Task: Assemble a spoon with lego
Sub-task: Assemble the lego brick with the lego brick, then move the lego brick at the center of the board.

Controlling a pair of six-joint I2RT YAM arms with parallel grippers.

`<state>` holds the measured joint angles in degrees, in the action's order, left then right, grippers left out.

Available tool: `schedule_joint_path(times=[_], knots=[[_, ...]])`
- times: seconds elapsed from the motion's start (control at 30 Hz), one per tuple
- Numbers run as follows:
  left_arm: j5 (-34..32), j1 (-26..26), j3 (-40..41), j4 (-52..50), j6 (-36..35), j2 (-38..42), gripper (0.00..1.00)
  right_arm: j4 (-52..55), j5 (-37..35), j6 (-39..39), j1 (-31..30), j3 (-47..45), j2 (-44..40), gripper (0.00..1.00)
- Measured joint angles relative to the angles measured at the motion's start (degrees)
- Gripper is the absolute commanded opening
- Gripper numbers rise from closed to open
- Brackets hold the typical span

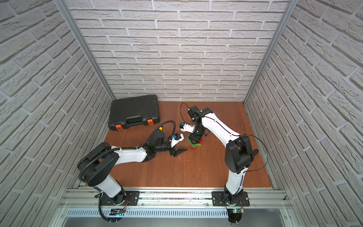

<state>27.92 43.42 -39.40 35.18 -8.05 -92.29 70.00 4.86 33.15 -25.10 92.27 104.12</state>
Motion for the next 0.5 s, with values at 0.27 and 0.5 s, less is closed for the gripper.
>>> schedule_joint_path(times=[0.27, 0.5], knots=[[-3.5, -3.0, -0.3, -11.7, -2.5, 7.8, 0.79, -0.6, 0.3, -0.8, 0.0, 0.0, -3.1, 0.84], [-17.8, -7.8, -4.8, -26.1, 1.4, 9.5, 0.80, -2.1, 1.0, -1.4, 0.0, 0.5, -7.5, 0.86]])
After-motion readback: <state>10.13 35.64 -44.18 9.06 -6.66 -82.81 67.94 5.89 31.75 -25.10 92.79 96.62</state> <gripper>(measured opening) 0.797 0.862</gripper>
